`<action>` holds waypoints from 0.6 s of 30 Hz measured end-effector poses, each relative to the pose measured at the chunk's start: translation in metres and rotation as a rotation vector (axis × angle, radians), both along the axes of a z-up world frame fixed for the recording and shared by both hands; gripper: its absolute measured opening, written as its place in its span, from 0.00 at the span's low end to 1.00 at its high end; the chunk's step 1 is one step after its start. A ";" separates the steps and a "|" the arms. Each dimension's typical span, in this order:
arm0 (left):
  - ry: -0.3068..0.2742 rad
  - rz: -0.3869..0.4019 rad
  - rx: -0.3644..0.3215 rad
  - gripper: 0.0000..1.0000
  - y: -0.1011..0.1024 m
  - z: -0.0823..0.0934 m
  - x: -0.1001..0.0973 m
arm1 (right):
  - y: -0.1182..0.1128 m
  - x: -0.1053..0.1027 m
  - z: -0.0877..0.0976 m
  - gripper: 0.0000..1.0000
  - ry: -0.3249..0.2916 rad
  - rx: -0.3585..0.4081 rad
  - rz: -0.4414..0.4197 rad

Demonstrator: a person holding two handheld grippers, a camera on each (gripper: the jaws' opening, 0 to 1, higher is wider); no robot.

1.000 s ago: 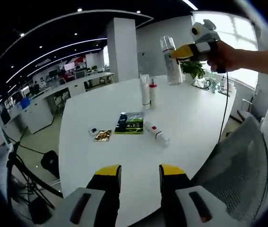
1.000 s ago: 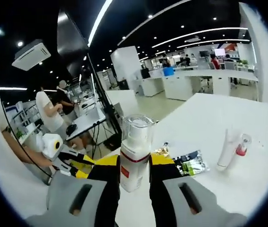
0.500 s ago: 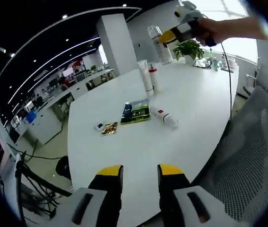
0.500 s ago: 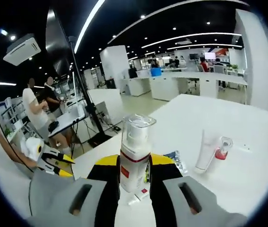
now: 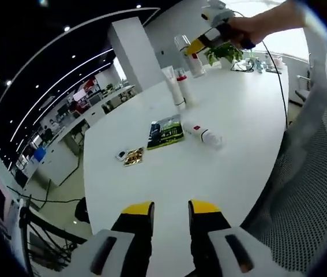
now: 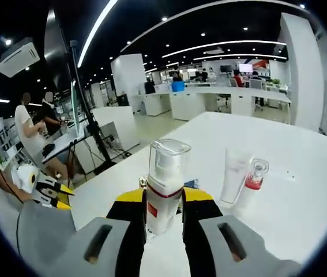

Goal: Arrange the skincare products in the storage area until every visible bottle or jar stands upright without overlapping.

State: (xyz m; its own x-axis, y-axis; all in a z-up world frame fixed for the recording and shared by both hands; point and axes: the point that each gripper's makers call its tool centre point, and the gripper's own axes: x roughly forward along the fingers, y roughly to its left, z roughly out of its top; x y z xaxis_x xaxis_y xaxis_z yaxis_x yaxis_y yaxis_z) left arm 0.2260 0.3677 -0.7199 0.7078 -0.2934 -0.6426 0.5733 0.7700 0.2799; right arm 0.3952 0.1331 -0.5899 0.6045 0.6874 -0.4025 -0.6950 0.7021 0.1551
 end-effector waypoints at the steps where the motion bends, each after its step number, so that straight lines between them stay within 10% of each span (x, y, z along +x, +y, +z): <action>1: -0.002 -0.003 -0.002 0.24 0.000 0.000 0.000 | -0.001 0.002 -0.003 0.21 0.001 -0.003 -0.002; 18: 0.044 0.063 0.021 0.22 0.014 -0.017 -0.001 | -0.011 0.025 -0.067 0.21 0.052 -0.091 -0.010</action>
